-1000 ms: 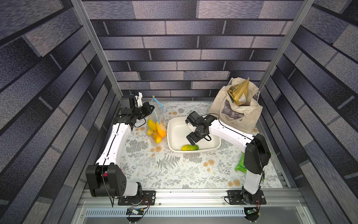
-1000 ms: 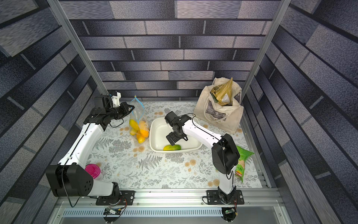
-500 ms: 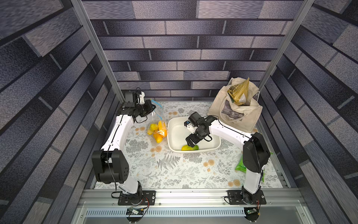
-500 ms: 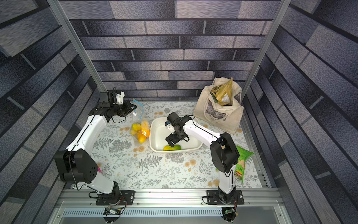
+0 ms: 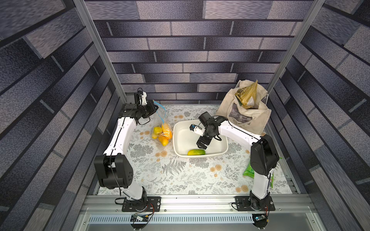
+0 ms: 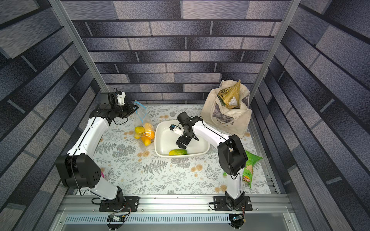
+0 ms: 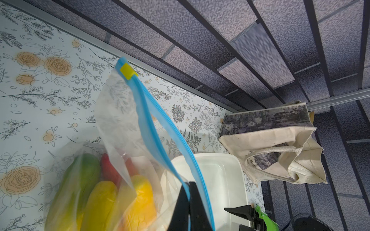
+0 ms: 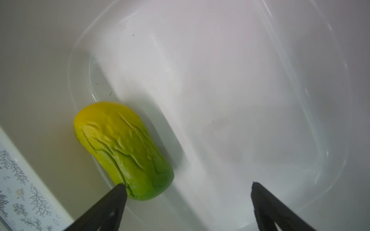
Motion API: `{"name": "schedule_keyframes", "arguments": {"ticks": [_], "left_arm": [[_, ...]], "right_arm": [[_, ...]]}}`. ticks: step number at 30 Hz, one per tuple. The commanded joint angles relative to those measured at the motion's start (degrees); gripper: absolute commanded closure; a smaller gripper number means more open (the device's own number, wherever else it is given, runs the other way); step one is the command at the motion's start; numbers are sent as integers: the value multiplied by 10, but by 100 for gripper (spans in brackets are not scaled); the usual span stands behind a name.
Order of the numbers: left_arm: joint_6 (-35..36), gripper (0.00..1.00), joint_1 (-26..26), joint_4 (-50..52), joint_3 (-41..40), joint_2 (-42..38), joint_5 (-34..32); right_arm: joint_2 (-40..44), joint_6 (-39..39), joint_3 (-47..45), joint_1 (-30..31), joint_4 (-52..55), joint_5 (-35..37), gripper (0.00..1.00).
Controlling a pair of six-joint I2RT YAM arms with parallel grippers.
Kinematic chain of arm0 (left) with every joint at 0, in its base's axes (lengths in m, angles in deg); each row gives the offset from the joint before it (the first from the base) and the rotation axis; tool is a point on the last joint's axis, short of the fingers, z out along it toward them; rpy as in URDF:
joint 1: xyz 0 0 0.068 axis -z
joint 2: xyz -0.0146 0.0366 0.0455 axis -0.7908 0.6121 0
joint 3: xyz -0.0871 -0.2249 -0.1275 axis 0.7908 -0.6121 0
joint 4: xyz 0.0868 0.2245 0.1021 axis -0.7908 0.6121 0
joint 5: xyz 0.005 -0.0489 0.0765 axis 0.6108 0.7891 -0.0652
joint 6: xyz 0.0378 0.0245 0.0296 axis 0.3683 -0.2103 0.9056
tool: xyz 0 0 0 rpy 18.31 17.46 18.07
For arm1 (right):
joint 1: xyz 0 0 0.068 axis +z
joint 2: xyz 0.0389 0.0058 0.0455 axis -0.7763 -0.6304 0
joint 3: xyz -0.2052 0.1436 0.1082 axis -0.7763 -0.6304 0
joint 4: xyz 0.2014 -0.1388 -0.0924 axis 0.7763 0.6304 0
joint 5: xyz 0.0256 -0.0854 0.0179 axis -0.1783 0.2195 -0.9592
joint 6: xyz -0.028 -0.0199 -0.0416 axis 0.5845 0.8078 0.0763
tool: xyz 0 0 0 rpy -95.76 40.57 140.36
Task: Place the mango in a zip-top bag and seal the zipper
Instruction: Pick up the mango from the basket.
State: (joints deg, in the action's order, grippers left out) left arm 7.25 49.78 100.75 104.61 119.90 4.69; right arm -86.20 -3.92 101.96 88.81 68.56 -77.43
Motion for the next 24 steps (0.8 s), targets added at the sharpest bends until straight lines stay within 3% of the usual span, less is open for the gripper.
{"name": "schedule_keyframes", "arguments": {"ticks": [1, 7, 16, 20, 24], "left_arm": [[35, 100, 5, -9, -9, -7, -27], [50, 100, 4, 30, 6, -1, -21], [67, 100, 4, 39, 7, -5, -8], [67, 100, 5, 36, 3, -13, -7], [73, 100, 9, 35, -3, -19, -11]], "right_arm": [[-26, 42, 33, 4, 17, 1, 0], [0, 86, -26, 32, -24, -6, 0], [-49, 94, -22, 59, -9, 2, 0], [-113, 84, 28, 65, 9, 45, 0], [-113, 72, 31, 67, -29, 81, 6]]}}
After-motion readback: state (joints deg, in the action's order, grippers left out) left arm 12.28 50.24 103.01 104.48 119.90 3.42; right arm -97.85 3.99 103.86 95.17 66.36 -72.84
